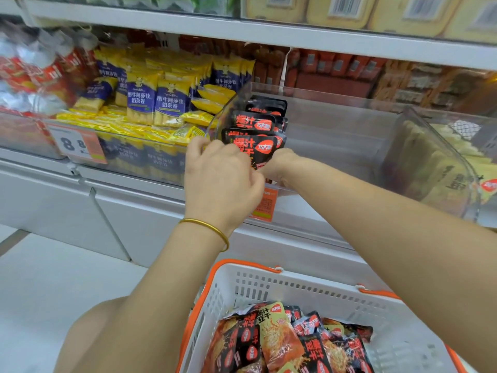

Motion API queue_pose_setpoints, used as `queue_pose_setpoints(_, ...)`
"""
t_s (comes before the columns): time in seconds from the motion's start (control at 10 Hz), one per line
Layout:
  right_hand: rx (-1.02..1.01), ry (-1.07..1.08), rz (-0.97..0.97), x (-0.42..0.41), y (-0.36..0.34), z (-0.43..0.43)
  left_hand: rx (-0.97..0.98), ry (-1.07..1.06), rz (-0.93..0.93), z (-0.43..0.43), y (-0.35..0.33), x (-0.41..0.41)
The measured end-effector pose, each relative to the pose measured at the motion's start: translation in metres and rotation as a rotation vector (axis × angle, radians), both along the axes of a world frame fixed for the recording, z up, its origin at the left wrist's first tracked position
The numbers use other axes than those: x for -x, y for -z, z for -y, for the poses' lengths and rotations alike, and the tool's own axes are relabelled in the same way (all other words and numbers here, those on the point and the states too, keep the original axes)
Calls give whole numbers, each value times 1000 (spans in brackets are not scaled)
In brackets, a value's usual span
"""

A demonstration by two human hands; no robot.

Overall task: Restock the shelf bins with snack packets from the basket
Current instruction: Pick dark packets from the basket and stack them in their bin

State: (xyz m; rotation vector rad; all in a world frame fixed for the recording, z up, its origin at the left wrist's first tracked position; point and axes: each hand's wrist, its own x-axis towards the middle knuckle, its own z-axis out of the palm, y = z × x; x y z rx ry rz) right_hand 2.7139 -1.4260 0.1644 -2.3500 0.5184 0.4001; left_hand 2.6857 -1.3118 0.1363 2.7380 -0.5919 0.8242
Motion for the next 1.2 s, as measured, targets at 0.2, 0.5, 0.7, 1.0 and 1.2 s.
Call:
queue_pose_setpoints(0.2,-1575,916,237,-16,6,-5,-105,40,-245,11,1,-13)
queue_pose_setpoints(0.5,-387,174,262,-22,27,12,-194,24,-343,11,-3,-19)
queue_pose_setpoints(0.7,-298,92,202,-10,18,12,-232,9,-407,13,-7,-21)
queue_pose_setpoints(1.0,-264,94,243,-18,22,8,-255,-29,-471,16,-10,-20)
queue_pose_setpoints(1.2,9,98,216,-9,17,6,-254,-52,-454,17,-10,-16)
